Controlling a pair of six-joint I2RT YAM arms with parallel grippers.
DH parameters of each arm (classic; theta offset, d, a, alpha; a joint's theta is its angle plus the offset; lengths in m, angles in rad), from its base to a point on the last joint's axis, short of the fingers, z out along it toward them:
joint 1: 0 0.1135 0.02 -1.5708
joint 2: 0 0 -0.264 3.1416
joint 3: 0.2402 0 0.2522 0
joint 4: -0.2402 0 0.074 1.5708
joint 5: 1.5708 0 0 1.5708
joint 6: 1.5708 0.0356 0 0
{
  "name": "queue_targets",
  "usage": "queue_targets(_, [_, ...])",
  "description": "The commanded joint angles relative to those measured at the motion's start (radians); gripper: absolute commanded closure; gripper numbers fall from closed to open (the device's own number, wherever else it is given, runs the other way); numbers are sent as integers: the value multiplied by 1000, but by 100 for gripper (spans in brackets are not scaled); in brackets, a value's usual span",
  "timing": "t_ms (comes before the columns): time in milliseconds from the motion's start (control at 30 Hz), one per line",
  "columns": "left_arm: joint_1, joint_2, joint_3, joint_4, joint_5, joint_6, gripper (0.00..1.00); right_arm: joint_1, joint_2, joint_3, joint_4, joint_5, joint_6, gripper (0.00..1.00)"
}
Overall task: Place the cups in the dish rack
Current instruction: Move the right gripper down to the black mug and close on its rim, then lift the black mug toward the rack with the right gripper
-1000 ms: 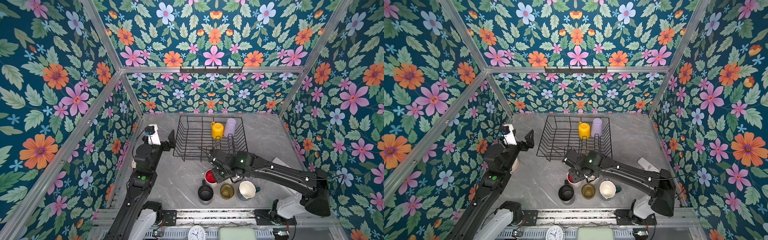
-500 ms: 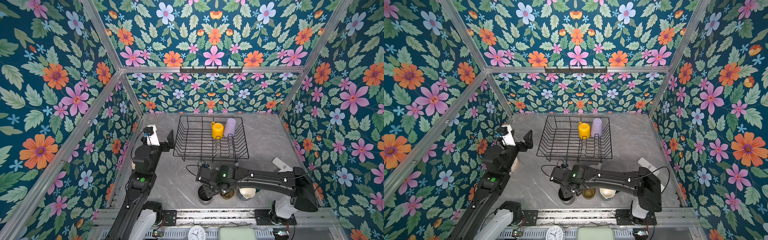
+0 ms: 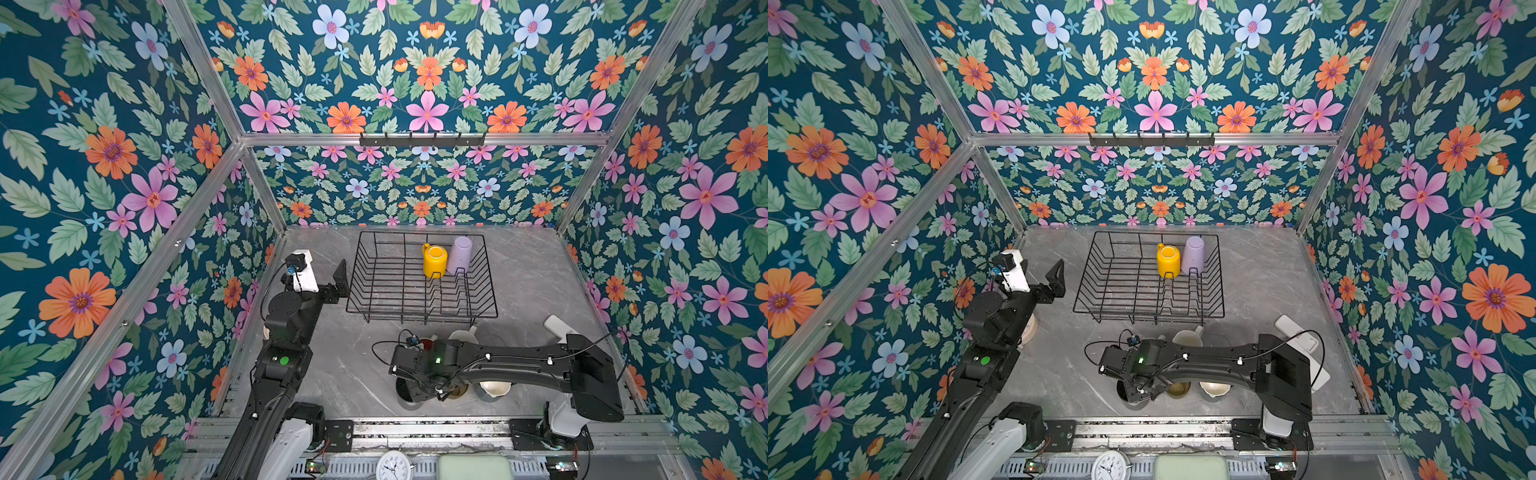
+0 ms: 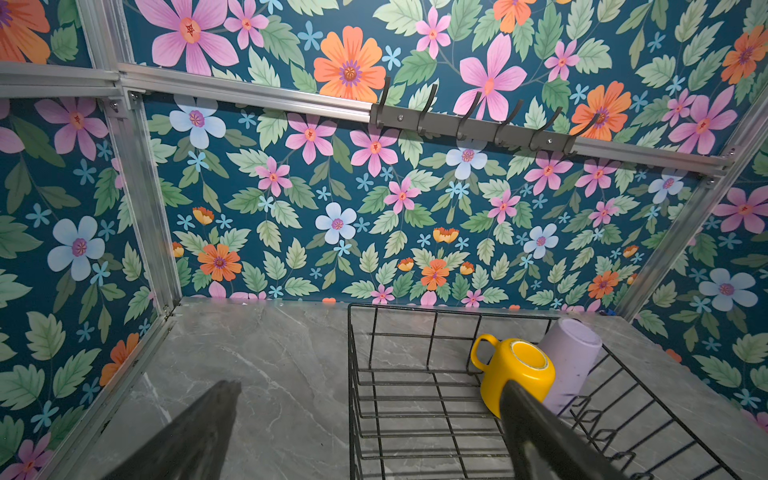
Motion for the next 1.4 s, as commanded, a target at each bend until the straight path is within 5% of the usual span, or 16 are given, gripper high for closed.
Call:
queue_targets(0, [2,-3,8,19,-2,9,0,1,19,2,26,5,16,66])
queue_targets(733, [5,6,7,19,-12,8,0,-7,79,84,27,34,-27,100])
queue_targets(1367, [6,0,5,21,-8,-2,0,-132,-221,-30,270,-1,-157,100])
